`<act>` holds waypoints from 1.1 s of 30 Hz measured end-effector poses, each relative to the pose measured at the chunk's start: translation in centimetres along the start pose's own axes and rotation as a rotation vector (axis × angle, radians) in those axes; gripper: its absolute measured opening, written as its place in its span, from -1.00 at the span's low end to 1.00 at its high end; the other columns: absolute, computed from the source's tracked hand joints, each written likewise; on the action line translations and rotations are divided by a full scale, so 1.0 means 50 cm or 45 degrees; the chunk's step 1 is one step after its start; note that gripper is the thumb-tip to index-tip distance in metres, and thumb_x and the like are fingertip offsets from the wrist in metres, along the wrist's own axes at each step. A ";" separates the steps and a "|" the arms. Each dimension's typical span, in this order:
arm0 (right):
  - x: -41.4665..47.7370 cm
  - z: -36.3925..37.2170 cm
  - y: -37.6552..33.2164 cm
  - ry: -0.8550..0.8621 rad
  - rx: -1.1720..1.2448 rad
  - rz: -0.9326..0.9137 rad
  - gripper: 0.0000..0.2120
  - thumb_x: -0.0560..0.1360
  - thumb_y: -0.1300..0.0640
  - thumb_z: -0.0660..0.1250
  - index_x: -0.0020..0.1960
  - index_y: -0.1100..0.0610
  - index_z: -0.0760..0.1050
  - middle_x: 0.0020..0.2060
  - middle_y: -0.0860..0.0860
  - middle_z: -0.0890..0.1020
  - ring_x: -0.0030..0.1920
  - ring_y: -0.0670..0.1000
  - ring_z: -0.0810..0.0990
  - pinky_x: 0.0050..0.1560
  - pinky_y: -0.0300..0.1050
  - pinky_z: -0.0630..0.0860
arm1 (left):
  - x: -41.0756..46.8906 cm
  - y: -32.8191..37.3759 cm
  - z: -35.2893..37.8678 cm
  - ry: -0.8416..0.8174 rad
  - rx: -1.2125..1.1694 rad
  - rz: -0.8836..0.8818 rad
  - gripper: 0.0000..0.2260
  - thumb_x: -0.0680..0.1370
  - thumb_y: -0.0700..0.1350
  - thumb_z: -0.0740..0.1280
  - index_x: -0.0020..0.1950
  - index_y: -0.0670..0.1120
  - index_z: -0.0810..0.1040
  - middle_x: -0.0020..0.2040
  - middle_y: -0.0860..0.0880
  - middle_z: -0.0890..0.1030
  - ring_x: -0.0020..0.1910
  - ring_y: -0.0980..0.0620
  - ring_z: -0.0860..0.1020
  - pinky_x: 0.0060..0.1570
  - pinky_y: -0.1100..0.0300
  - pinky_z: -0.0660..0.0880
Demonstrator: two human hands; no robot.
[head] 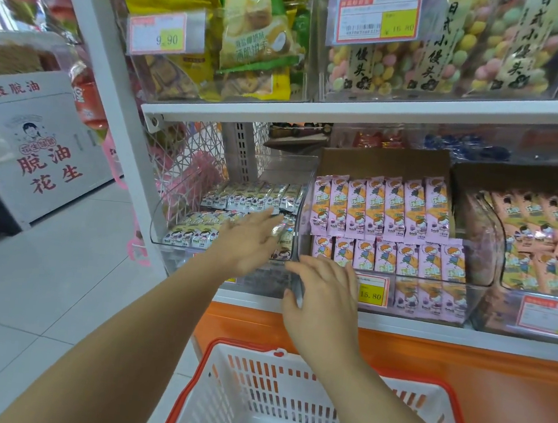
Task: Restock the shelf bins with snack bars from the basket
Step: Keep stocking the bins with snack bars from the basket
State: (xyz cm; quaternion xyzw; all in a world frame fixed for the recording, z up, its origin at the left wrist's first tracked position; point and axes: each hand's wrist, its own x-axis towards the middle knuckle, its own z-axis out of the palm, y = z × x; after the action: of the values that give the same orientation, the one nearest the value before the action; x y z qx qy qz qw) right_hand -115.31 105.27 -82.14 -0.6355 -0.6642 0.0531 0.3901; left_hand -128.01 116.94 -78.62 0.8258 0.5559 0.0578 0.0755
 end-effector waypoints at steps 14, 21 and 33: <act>0.000 0.007 0.002 0.017 -0.030 -0.005 -0.66 0.46 0.14 0.36 0.23 -0.02 0.55 0.25 -0.07 0.52 0.35 0.02 0.37 0.50 0.04 -0.05 | -0.047 -0.068 -0.001 -0.003 0.167 -0.223 -0.49 0.61 0.25 -0.14 0.55 0.16 0.01 0.57 0.00 0.06 0.54 -0.07 0.05 0.46 -0.13 -0.01; 0.000 0.007 0.000 0.019 -0.038 -0.004 -0.65 0.48 0.11 0.33 0.26 -0.04 0.52 0.29 -0.08 0.49 0.38 -0.01 0.32 0.49 -0.03 -0.15 | -0.044 -0.059 -0.009 0.016 0.172 -0.203 -0.49 0.61 0.26 -0.13 0.54 0.15 0.04 0.56 0.01 0.05 0.53 -0.10 0.02 0.44 -0.21 0.06; 0.001 0.022 0.007 0.058 -0.057 -0.021 -0.69 0.40 0.15 0.41 0.14 0.02 0.60 0.17 0.00 0.57 0.28 0.09 0.44 0.47 0.14 0.08 | -0.031 -0.004 0.016 -0.004 0.165 -0.032 -0.57 0.65 0.17 -0.14 0.53 0.22 0.02 0.57 0.09 0.02 0.55 -0.01 -0.02 0.43 -0.24 -0.07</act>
State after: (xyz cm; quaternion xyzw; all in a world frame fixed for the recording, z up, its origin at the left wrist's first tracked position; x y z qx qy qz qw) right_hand -115.67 105.83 -83.06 -0.6397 -0.6612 0.0206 0.3914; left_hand -128.65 115.53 -79.47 0.8219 0.5689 0.0195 0.0233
